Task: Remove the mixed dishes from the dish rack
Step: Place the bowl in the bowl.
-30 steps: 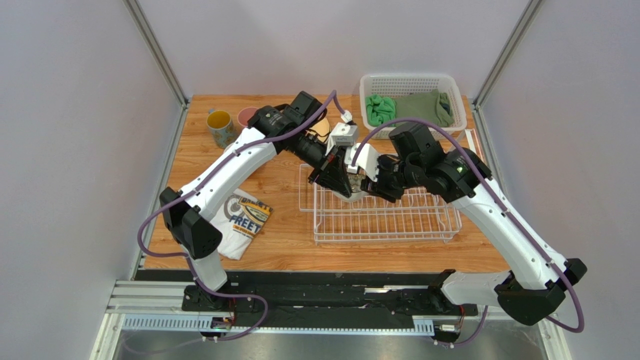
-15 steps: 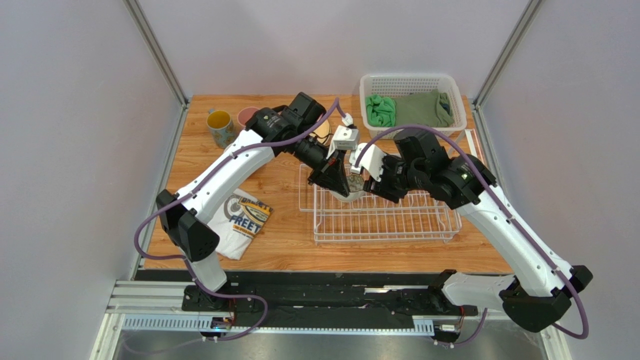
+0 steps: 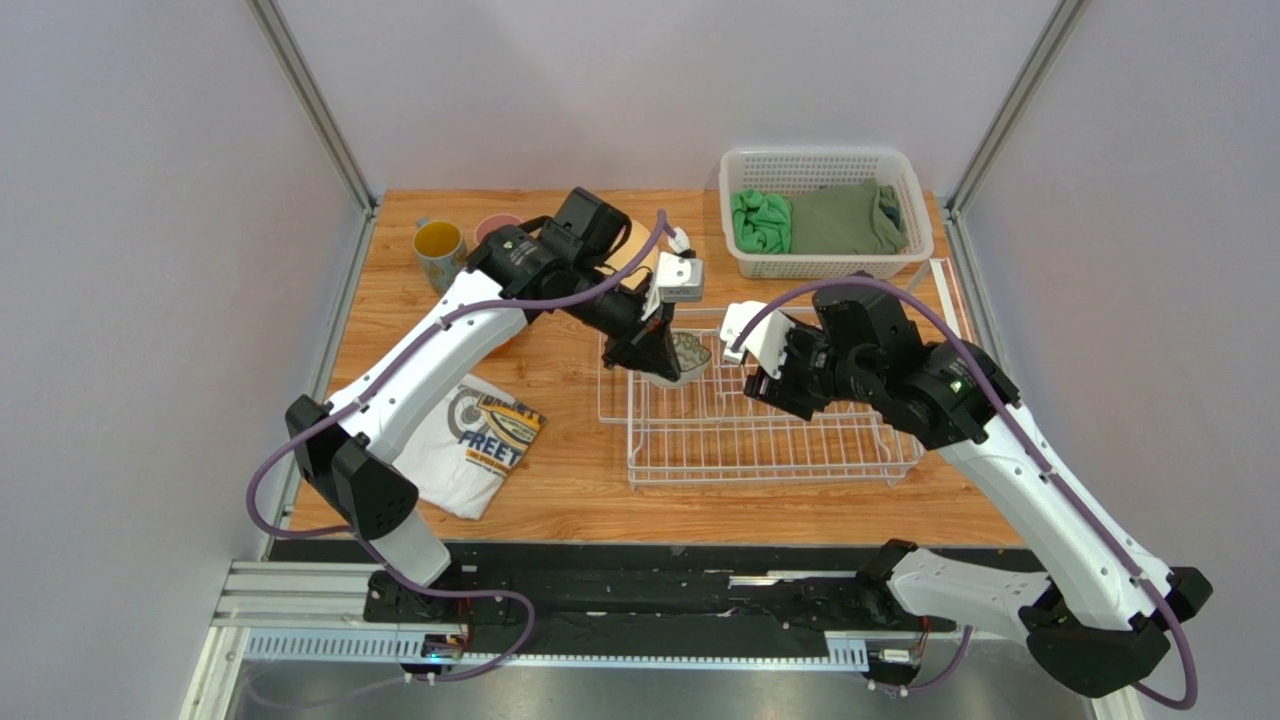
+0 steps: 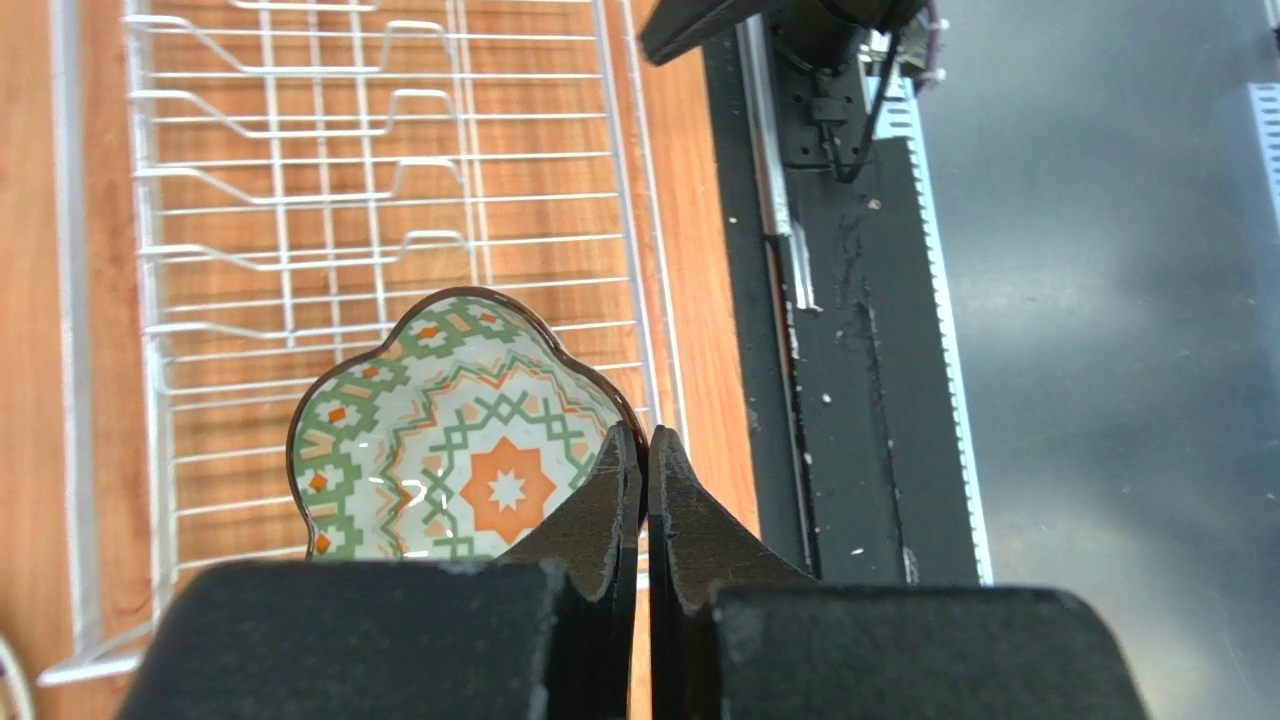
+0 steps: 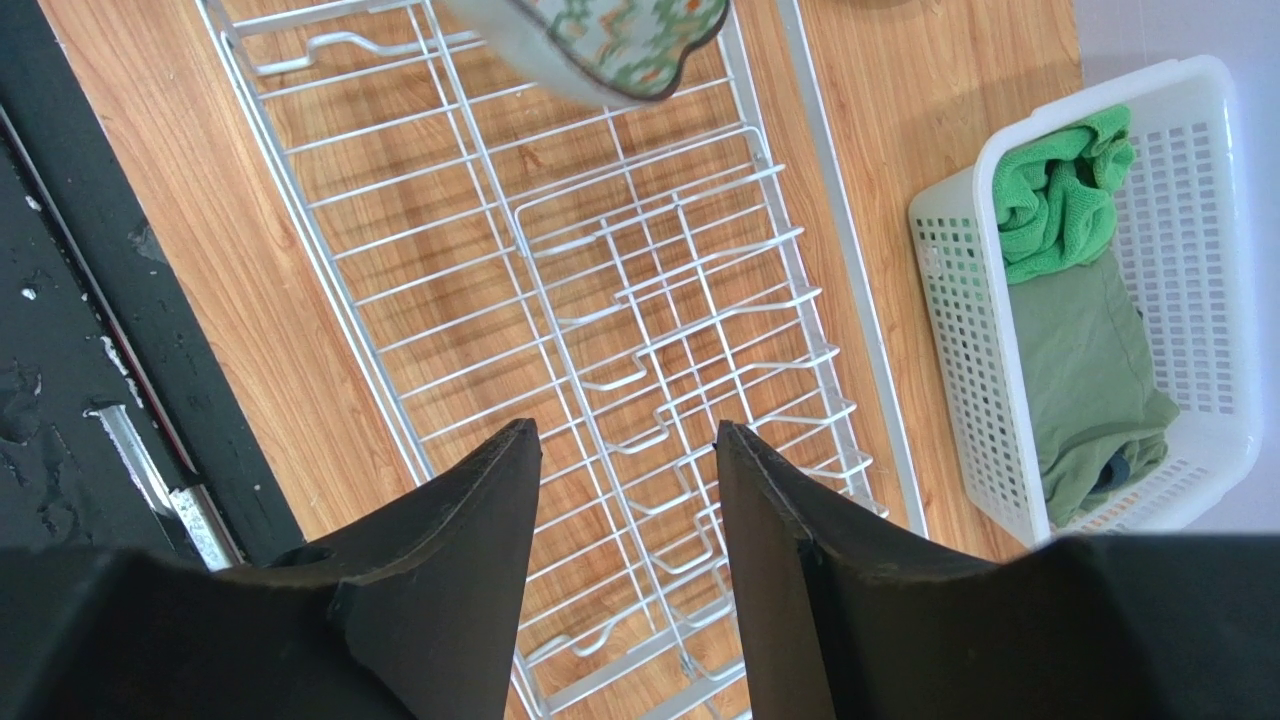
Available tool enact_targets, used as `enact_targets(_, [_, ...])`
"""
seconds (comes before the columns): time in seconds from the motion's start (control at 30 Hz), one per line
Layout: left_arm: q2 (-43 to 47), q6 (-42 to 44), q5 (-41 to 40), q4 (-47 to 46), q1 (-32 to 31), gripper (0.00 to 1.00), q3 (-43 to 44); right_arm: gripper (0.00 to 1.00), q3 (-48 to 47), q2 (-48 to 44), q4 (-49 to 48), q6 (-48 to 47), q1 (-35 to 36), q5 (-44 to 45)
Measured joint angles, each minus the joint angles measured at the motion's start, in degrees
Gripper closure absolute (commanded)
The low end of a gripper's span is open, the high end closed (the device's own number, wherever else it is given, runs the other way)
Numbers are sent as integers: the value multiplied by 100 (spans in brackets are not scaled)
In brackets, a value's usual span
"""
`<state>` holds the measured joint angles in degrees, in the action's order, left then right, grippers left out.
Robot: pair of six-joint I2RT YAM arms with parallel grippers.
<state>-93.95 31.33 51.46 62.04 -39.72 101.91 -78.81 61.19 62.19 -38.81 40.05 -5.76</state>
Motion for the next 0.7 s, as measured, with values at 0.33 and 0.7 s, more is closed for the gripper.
enact_targets(0.33, [415, -232, -251, -319, 542, 100, -31, 49, 365, -236, -26, 0, 0, -28])
enact_targets(0.7, [669, -584, -1484, -756, 1665, 100, -308, 49, 682, -354, -94, 4, -2, 105])
